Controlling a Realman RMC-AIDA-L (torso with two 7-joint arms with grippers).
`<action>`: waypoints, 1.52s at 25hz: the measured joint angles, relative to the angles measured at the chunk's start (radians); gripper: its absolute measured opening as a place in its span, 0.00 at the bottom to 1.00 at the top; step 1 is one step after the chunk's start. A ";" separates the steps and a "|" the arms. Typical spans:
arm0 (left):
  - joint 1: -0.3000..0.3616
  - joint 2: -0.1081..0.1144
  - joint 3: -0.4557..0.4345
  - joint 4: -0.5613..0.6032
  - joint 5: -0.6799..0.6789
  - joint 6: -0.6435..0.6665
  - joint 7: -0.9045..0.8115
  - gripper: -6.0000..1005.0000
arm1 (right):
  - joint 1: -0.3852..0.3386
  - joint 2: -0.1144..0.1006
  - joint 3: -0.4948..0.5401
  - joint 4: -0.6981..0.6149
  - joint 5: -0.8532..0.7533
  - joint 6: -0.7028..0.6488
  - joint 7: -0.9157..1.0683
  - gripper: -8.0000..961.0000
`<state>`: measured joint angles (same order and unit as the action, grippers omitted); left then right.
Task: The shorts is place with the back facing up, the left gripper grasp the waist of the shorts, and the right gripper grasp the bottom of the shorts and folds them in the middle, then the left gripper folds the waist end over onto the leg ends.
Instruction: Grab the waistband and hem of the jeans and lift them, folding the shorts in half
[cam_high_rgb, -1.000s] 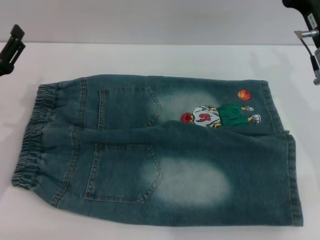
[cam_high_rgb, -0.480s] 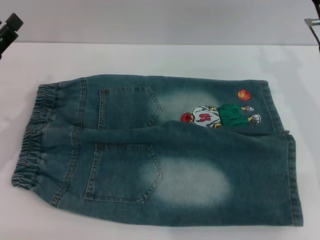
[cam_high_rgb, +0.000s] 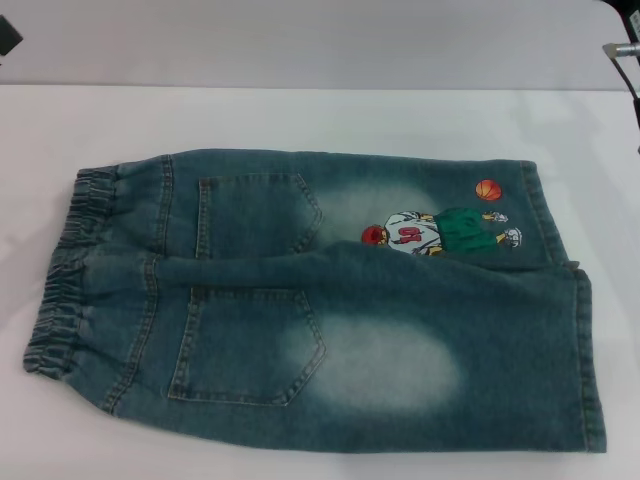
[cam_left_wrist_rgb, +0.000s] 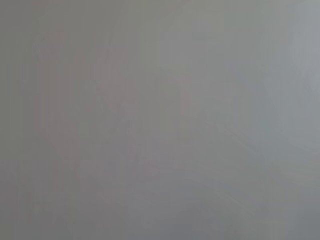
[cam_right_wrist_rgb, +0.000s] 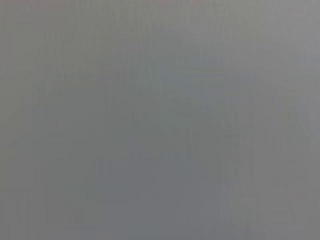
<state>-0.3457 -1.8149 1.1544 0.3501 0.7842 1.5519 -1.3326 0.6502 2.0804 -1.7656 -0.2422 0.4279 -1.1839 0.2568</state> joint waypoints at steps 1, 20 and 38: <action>0.005 0.005 -0.002 0.000 0.007 0.003 -0.012 0.77 | -0.002 0.000 0.000 0.005 0.000 0.000 0.000 0.66; 0.034 0.077 -0.095 0.123 0.399 0.081 -0.351 0.77 | -0.131 -0.013 0.218 0.077 -0.006 -0.023 -0.002 0.66; 0.038 0.081 -0.298 0.198 0.952 0.125 -0.667 0.76 | -0.115 -0.012 0.209 0.080 -0.016 -0.018 -0.002 0.66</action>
<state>-0.3079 -1.7341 0.8567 0.5476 1.7362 1.6772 -2.0000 0.5354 2.0681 -1.5563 -0.1618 0.4118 -1.2019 0.2546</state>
